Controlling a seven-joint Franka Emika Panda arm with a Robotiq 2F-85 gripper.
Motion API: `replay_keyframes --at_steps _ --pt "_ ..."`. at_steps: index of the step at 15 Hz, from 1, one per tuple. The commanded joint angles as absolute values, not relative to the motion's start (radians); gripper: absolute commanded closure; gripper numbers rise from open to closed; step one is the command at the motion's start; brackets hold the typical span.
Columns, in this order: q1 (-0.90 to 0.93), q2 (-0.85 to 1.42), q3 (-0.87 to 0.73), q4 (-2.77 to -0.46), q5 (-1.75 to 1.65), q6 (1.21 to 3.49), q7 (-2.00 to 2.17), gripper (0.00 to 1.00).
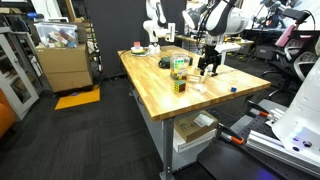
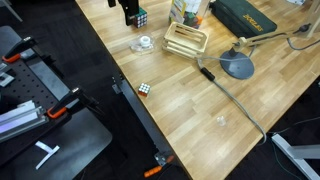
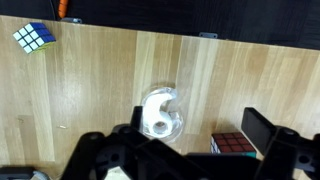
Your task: Put the cello tape holder in the wooden box
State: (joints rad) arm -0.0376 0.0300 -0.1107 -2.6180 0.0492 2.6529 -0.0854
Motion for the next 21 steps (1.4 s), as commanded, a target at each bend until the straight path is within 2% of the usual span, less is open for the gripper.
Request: replay_keyframes --at_steps 1,5,18,21 --pt "-0.051 0.023 -0.095 -2.62 0.047 2.65 -0.083 0.0" --pt "-0.051 0.003 -0.094 -2.628 0.048 2.649 -0.083 0.0" --pt "-0.103 0.378 -0.1 -2.342 0.035 2.585 -0.089 0.0" --pt "-0.104 0.391 -0.101 -2.353 0.026 2.609 -0.076 0.0"
